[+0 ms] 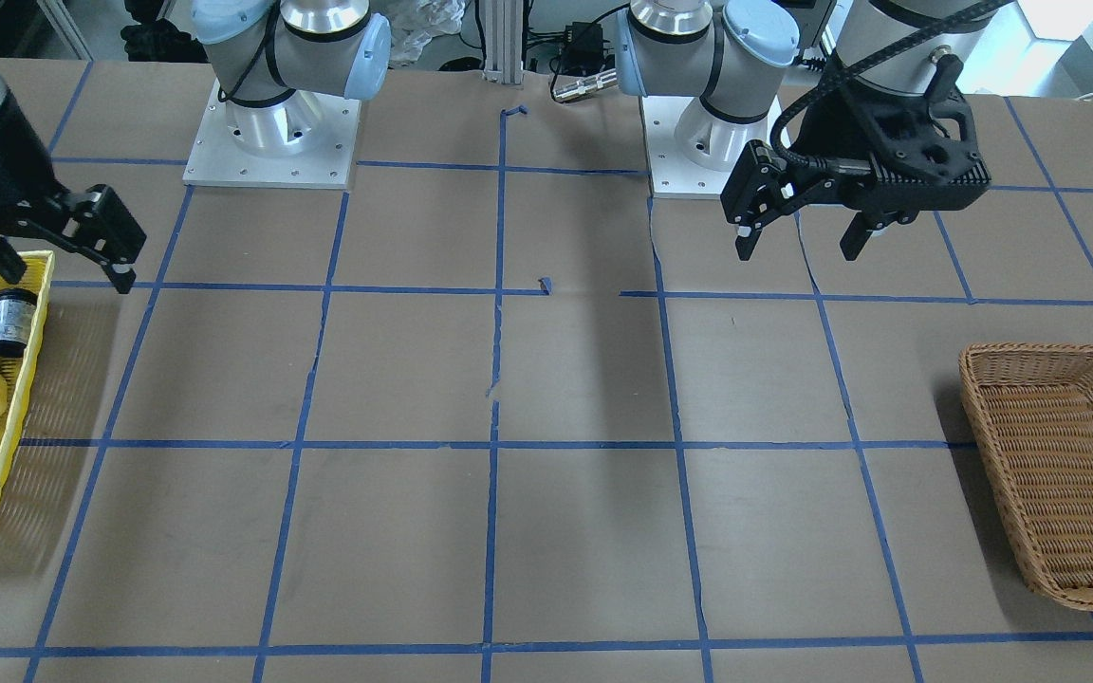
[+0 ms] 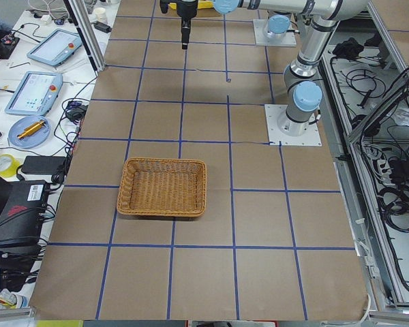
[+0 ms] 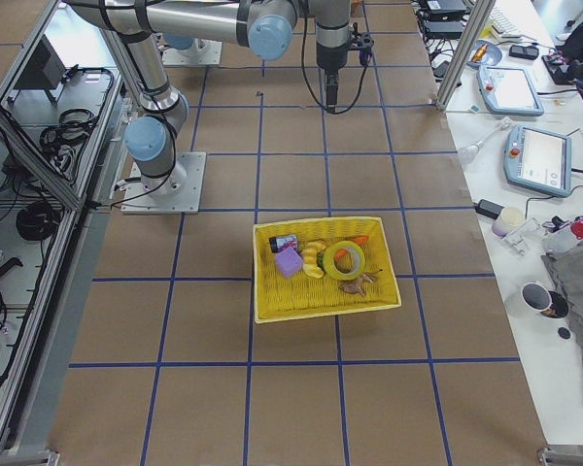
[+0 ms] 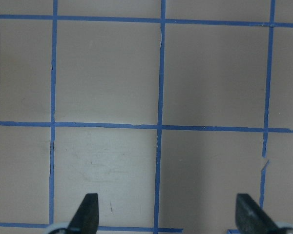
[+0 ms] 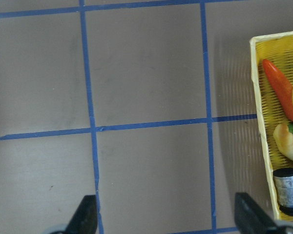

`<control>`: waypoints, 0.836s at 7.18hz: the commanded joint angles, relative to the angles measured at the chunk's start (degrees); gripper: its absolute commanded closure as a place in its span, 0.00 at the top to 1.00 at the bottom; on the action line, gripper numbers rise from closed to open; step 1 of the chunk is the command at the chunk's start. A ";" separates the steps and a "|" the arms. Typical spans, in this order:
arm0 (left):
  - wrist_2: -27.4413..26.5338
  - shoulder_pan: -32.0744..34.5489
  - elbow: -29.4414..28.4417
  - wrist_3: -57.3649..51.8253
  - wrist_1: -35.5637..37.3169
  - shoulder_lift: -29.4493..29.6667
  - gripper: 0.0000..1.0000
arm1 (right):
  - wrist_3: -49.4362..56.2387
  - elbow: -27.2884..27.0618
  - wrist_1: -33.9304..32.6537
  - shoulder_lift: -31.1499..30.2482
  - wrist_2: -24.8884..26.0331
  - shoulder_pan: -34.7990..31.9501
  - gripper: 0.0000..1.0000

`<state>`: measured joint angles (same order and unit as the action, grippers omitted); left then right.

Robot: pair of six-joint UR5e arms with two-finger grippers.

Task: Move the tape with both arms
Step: 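Reach the right gripper down into the yellow basket onto the tape roll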

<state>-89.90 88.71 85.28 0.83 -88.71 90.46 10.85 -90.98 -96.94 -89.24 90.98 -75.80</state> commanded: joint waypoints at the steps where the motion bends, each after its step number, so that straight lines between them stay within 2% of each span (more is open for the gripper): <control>1: -0.01 0.06 0.24 -0.13 -0.14 -0.11 1.00 | 19.10 0.10 -2.36 3.08 -0.45 9.83 1.00; 3: -0.01 0.15 0.42 -0.21 -0.14 -0.28 1.00 | 38.18 0.10 -4.73 9.48 -1.93 21.17 1.00; 4: -0.01 0.15 0.42 -0.21 -0.14 -0.28 1.00 | 47.07 -0.07 -11.80 12.83 -6.12 24.87 1.00; 6: 0.08 0.15 0.51 -0.21 -0.06 -0.28 1.00 | 49.70 -0.25 -12.92 18.89 -10.01 28.16 1.00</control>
<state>-89.89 88.85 85.75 0.62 -88.80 90.19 58.09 -91.15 -108.39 -74.17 83.58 -49.48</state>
